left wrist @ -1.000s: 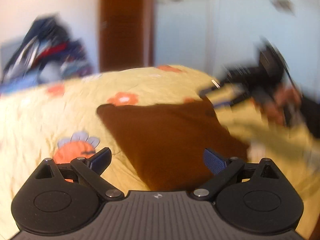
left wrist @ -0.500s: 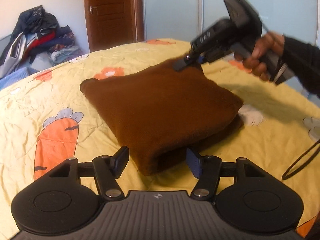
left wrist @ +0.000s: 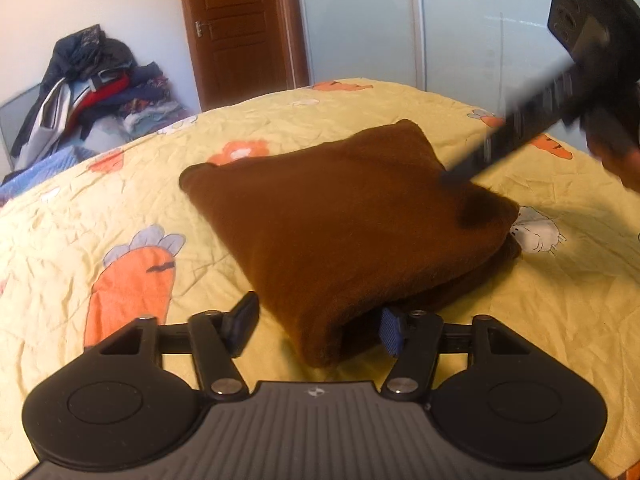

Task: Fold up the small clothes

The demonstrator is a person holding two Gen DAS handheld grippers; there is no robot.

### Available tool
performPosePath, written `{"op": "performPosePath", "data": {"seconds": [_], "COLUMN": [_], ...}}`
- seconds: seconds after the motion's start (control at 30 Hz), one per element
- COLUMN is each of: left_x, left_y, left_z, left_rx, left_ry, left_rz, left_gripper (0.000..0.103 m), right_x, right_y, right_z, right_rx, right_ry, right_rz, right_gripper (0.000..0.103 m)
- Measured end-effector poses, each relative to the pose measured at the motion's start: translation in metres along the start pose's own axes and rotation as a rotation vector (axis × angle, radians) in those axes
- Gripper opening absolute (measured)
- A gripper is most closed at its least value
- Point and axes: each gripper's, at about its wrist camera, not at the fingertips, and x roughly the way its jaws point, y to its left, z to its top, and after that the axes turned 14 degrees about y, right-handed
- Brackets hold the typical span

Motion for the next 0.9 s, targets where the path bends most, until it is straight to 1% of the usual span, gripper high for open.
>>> {"op": "performPosePath", "data": {"seconds": [0.03,0.07,0.1,0.13,0.2,0.27,0.3,0.33,0.37,0.4,0.43,0.47,0.5,0.53,0.57,0.6,0.63,0.67,0.7,0.73,0.77,0.8,0.83,0.87,0.9], "left_x": [0.004,0.008,0.009,0.006,0.0,0.006,0.007,0.005,0.001,-0.005,-0.01,-0.015,-0.022,-0.027,-0.032,-0.035,-0.035,-0.032,-0.024,-0.011,0.007,0.026,0.044,0.062,0.078], "left_y": [-0.002,-0.003,-0.002,0.002,0.01,0.013,0.011,0.008,0.006,0.008,0.013,0.02,0.03,0.041,0.054,0.069,0.086,0.105,0.125,0.145,0.159,0.167,0.17,0.171,0.169], "left_z": [0.002,0.002,0.002,0.0,-0.007,-0.013,-0.014,-0.015,-0.015,-0.017,-0.018,-0.021,-0.025,-0.028,-0.029,-0.026,-0.02,-0.012,-0.005,0.0,0.005,0.012,0.019,0.026,0.033], "left_rx": [0.004,0.008,0.014,0.011,0.018,0.02,0.025,0.045,0.062,0.071,0.08,0.092,0.095,0.079,0.044,-0.015,-0.101,-0.217,-0.352,-0.493,-0.617,-0.711,-0.765,-0.802,-0.832], "left_ry": [0.008,0.018,0.031,0.031,0.028,0.044,0.038,0.024,0.012,0.008,0.018,0.03,0.028,0.018,-0.002,-0.025,-0.04,-0.049,-0.059,-0.066,-0.054,-0.025,0.001,0.018,0.04], "left_rz": [0.005,0.025,0.034,0.025,0.016,0.012,0.016,0.02,0.01,-0.017,-0.058,-0.103,-0.137,-0.153,-0.159,-0.167,-0.19,-0.239,-0.322,-0.441,-0.546,-0.621,-0.689,-0.733,-0.75], "left_gripper": [0.032,0.017,0.015,0.012,0.01,0.01,0.01,0.01,0.013,0.015,0.025,0.041,0.052,0.078,0.092,0.092,0.092,0.092,0.092,0.092,0.092,0.092,0.092,0.092,0.092], "right_x": [0.01,0.021,0.03,0.032,0.017,0.006,0.013,0.026,0.028,0.024,0.017,0.009,-0.003,-0.014,-0.024,-0.03,-0.032,-0.03,-0.025,-0.016,-0.005,0.007,0.019,0.031,0.042], "right_y": [0.005,0.006,0.005,0.003,0.004,-0.005,-0.013,-0.021,-0.024,-0.025,-0.025,-0.026,-0.028,-0.031,-0.038,-0.046,-0.055,-0.065,-0.073,-0.082,-0.09,-0.097,-0.101,-0.099,-0.099], "right_z": [-0.003,-0.006,-0.009,-0.011,-0.014,-0.018,-0.021,-0.024,-0.027,-0.026,-0.024,-0.023,-0.022,-0.022,-0.02,-0.016,-0.01,-0.001,0.007,0.016,0.026,0.034,0.044,0.051,0.057], "right_rx": [-0.027,-0.036,-0.035,-0.031,-0.025,0.018,0.042,0.06,0.06,0.079,0.104,0.118,0.125,0.14,0.162,0.191,0.227,0.255,0.272,0.296,0.331,0.356,0.361,0.362,0.367], "right_ry": [0.041,0.08,0.107,0.114,0.062,0.014,0.04,0.084,0.058,0.05,0.043,0.011,-0.048,-0.115,-0.183,-0.218,-0.232,-0.241,-0.242,-0.232,-0.214,-0.191,-0.168,-0.149,-0.128], "right_rz": [-0.049,-0.081,-0.082,-0.07,-0.045,-0.01,-0.009,-0.025,-0.013,0.01,0.037,0.052,0.061,0.061,0.063,0.077,0.09,0.103,0.121,0.143,0.158,0.173,0.186,0.186,0.176], "right_gripper": [0.051,0.031,0.012,0.012,0.012,0.012,0.011,0.007,0.01,0.026,0.034,0.061,0.077,0.103,0.103,0.103,0.103,0.103,0.103,0.102,0.099,0.098,0.098,0.098,0.098]}}
